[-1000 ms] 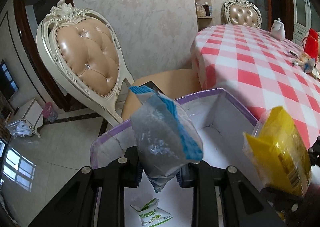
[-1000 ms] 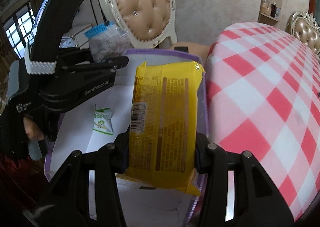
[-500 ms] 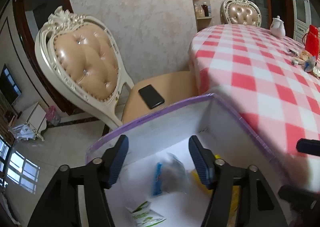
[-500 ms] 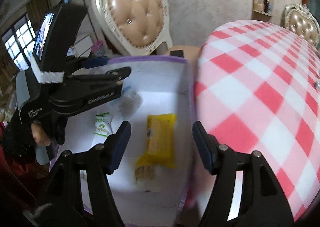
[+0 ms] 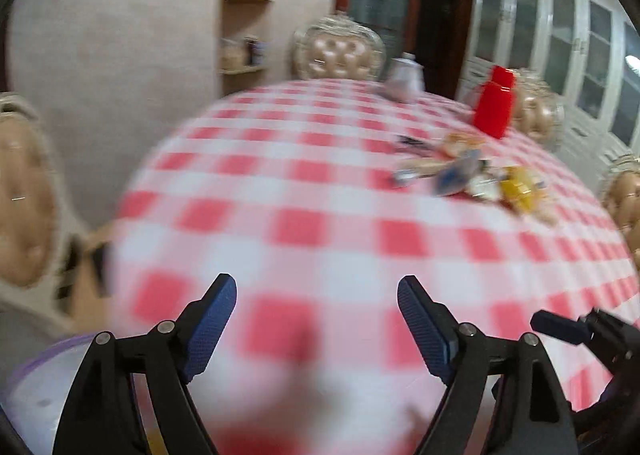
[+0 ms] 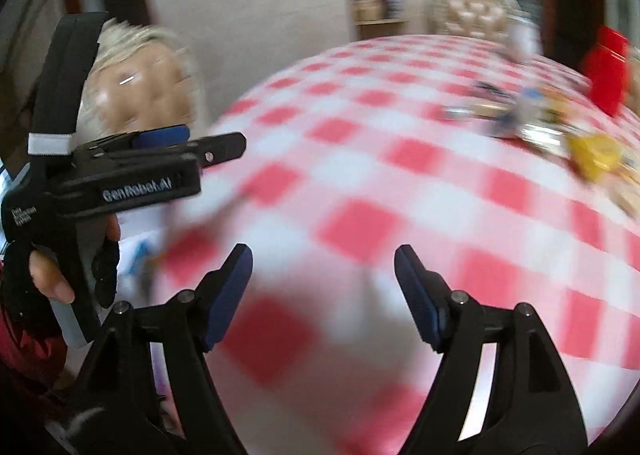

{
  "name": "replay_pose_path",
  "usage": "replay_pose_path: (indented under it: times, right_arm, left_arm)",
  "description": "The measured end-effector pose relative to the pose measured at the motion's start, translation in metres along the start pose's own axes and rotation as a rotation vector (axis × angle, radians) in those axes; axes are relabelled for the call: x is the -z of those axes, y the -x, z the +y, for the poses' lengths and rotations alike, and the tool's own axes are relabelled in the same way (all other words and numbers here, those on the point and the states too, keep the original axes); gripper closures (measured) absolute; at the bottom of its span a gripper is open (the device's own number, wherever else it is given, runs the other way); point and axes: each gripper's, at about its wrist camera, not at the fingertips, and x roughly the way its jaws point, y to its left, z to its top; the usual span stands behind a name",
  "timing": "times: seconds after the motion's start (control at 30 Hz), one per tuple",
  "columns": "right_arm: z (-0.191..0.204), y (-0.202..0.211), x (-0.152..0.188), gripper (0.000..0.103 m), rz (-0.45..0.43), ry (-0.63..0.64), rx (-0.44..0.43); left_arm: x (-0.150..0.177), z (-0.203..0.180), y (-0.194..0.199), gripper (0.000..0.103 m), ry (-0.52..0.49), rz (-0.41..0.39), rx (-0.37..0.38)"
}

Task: Organize snacks
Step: 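Move both open tools back toward the snacks on the table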

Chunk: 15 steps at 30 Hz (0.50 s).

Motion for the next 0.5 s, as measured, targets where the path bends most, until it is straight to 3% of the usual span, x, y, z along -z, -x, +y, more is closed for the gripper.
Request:
replay_pose_path:
  times: [0.13, 0.27, 0.37, 0.5]
  right_arm:
    - [-0.087, 0.014, -0.002, 0.025, -0.015, -0.173, 0.147]
    - [-0.168, 0.029, 0.000, 0.025, -0.050, -0.388, 0.231]
    - [-0.225, 0.038, 0.001, 0.025, -0.082, -0.527, 0.309]
    - [-0.274, 0.033, -0.009, 0.025, -0.069, -0.586, 0.372]
  left_arm:
    - [-0.023, -0.058, -0.053, 0.019, -0.006, 0.008, 0.108]
    - [-0.043, -0.111, -0.092, 0.019, -0.044, -0.026, 0.162]
    - [-0.056, -0.134, -0.112, 0.019, -0.024, -0.051, 0.171]
    - [-0.065, -0.144, -0.129, 0.019, 0.047, -0.061, 0.229]
